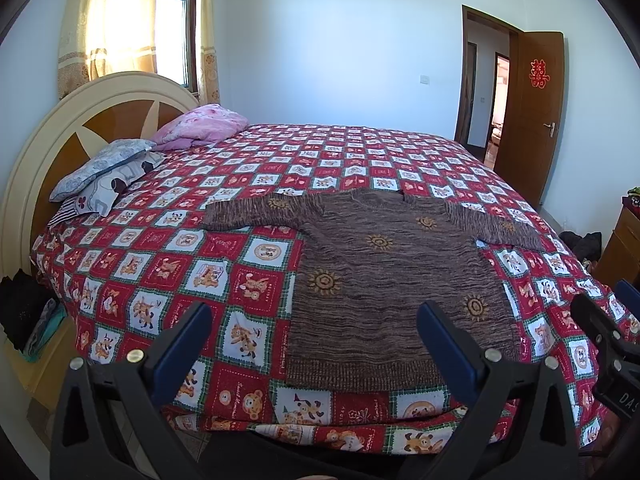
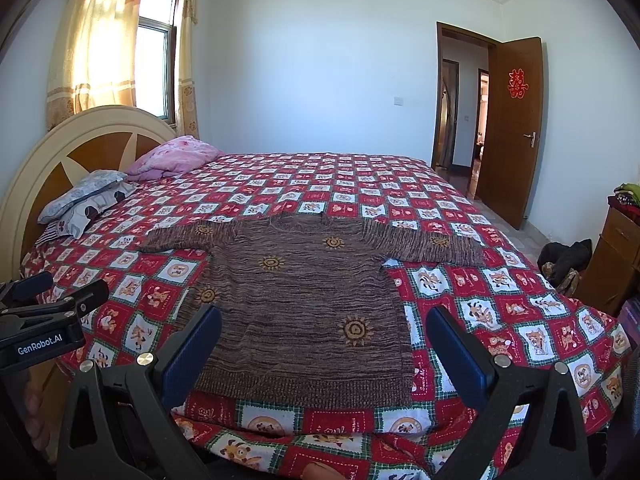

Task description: Fold small clothes

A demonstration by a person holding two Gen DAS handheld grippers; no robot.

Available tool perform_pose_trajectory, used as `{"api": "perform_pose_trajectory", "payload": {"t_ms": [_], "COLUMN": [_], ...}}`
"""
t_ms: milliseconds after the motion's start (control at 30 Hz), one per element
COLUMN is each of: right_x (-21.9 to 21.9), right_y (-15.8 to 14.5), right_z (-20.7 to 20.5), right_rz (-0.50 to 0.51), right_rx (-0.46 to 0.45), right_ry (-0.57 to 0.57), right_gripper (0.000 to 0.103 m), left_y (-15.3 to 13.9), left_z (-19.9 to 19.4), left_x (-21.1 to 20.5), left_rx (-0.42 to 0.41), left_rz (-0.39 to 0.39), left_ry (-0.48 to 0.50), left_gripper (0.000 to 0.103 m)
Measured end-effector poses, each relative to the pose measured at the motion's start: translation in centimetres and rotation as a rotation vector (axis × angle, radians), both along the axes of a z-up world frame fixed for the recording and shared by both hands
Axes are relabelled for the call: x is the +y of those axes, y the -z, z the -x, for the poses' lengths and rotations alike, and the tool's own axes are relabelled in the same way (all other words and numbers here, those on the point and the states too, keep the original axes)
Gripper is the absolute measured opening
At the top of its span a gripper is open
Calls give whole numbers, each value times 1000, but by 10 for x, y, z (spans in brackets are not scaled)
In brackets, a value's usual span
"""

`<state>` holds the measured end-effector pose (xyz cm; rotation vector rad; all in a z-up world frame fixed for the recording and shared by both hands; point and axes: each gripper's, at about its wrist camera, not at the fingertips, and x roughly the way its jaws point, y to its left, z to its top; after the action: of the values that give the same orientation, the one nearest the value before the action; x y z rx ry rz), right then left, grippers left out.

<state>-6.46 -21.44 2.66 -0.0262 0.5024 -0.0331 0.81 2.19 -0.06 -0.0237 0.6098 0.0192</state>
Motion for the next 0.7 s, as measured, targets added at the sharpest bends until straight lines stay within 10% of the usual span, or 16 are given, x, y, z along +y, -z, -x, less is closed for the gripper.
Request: {"api": "perform_pose_trajectory", "payload": {"t_ms": [700], "right_x": [0], "right_y": [2], "right_z": [-1], "right_rz": [-3], "right_rx": [7], "right_ry": [-10], "right_gripper": [102], "left_y": [1], "left_z": [0], "left_x": [-1], "left_rx": [-1], "left_rz": [-1], "left_ry": [1], "left_gripper": [103]}}
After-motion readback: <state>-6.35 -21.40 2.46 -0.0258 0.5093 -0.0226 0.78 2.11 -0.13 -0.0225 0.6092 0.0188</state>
